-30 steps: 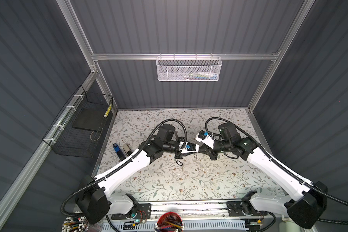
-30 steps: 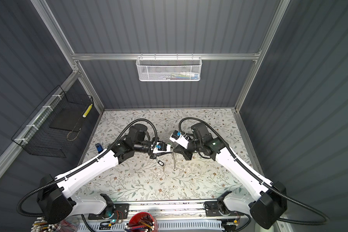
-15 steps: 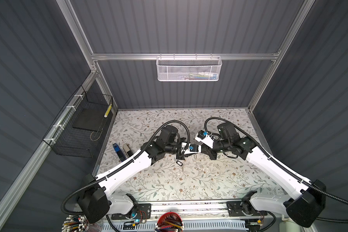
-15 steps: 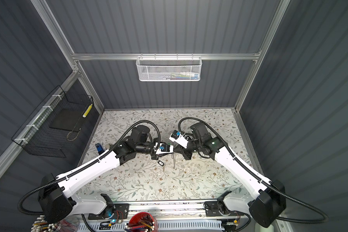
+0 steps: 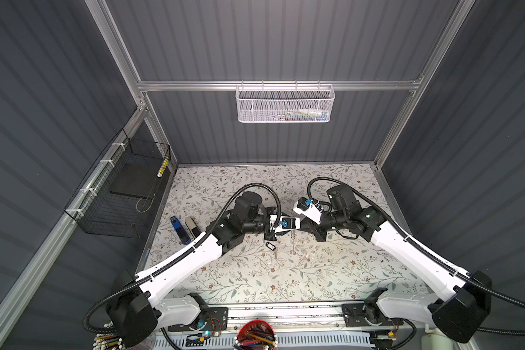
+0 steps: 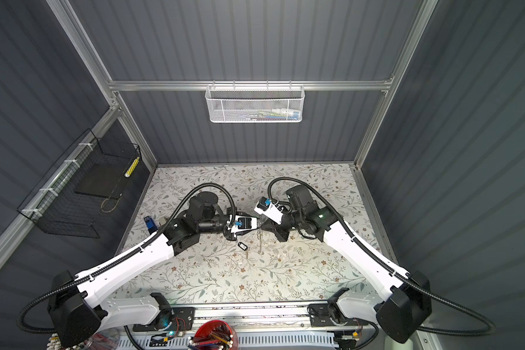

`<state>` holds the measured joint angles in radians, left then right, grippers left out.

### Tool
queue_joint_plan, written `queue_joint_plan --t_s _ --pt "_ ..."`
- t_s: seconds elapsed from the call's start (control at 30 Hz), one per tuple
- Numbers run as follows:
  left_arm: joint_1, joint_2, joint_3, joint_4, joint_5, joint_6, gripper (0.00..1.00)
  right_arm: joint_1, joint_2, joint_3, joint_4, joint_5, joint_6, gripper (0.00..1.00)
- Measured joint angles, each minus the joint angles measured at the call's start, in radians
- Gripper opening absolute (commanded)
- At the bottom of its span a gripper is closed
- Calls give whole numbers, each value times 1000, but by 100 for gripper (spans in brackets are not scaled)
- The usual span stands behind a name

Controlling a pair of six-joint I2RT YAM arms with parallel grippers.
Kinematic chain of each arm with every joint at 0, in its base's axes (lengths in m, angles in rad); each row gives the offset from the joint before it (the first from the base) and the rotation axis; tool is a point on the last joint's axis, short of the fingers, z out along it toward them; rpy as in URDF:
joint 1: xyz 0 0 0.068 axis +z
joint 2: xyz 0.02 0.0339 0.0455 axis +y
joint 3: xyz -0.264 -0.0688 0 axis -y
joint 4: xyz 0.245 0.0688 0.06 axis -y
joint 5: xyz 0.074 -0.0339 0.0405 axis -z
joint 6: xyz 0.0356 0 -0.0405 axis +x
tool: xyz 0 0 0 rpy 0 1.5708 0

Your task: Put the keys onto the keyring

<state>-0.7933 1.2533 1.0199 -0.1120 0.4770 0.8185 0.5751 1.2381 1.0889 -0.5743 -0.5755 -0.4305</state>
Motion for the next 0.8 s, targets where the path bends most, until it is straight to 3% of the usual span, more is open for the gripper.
queue_joint_plan --t_s 0.4,0.8 --pt "0 36 0 -26 -6 0 26 2 0 -1 4 0 -1 0" --pt "0 51 13 -38 -5 1 11 13 0 -1 5 11 -23 0"
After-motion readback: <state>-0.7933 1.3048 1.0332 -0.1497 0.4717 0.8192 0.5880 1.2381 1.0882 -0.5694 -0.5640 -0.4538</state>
